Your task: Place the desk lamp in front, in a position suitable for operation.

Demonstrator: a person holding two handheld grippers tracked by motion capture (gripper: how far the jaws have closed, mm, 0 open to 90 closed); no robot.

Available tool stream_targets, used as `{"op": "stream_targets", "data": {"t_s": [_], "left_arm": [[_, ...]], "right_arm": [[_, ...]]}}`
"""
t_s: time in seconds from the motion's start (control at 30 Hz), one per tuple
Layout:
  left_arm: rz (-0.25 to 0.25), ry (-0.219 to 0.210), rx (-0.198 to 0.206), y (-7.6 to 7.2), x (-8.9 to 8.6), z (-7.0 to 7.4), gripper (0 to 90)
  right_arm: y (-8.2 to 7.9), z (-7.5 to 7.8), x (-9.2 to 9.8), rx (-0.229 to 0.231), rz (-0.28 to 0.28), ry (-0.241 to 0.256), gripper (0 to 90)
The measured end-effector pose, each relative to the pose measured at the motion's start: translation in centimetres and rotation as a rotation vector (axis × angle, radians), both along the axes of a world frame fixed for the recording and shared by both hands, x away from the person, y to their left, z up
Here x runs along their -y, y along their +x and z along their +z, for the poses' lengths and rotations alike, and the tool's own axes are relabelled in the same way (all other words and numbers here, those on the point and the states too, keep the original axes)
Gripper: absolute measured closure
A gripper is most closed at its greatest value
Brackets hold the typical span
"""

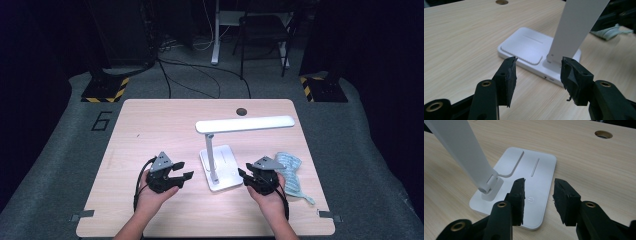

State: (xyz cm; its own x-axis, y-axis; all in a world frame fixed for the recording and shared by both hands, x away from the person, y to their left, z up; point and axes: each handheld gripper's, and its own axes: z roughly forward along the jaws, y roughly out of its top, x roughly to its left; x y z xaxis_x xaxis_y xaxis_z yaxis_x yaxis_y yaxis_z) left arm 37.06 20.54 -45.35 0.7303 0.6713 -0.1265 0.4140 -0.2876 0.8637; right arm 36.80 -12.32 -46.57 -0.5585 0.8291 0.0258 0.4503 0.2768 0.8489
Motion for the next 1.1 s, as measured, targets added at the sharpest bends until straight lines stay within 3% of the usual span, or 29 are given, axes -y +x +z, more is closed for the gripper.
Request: {"op": "stream_targets", "data": {"t_s": [0.07,0.13,0.23,0.3,0.5,0.87,1.1], "left_arm": [[-0.018,0.010,0.010,0.2,0.3,0.0,46.5],[-0.019,0.007,-0.005,0.1,0.7,-0.1,46.2],[-0.028,0.019,-0.003,0.1,1.1,-0.2,46.0],[-0.035,0.034,0.022,0.1,1.3,-0.1,46.2],[-0.059,-0.002,0.016,0.0,2.6,0.7,46.0],[-0.089,0.016,0.021,1.0,5.8,1.2,42.5],[-0.078,0.018,0.042,1.7,7.0,1.0,46.7]], "right_arm": [[-0.1,-0.2,-0.3,0.017,0.006,-0.022,62.3],[-0.1,-0.7,-0.5,0.020,0.011,-0.034,62.2],[-0.2,-1.4,-0.5,0.002,0.009,-0.018,61.0],[-0.1,-1.9,-0.3,0.001,0.011,-0.010,59.9],[-0.2,-2.7,-0.1,-0.034,-0.009,0.016,58.0],[-0.3,-3.0,0.2,-0.037,-0.013,0.027,55.6],[-0.2,-3.2,0.3,-0.049,-0.016,0.035,54.5]]}}
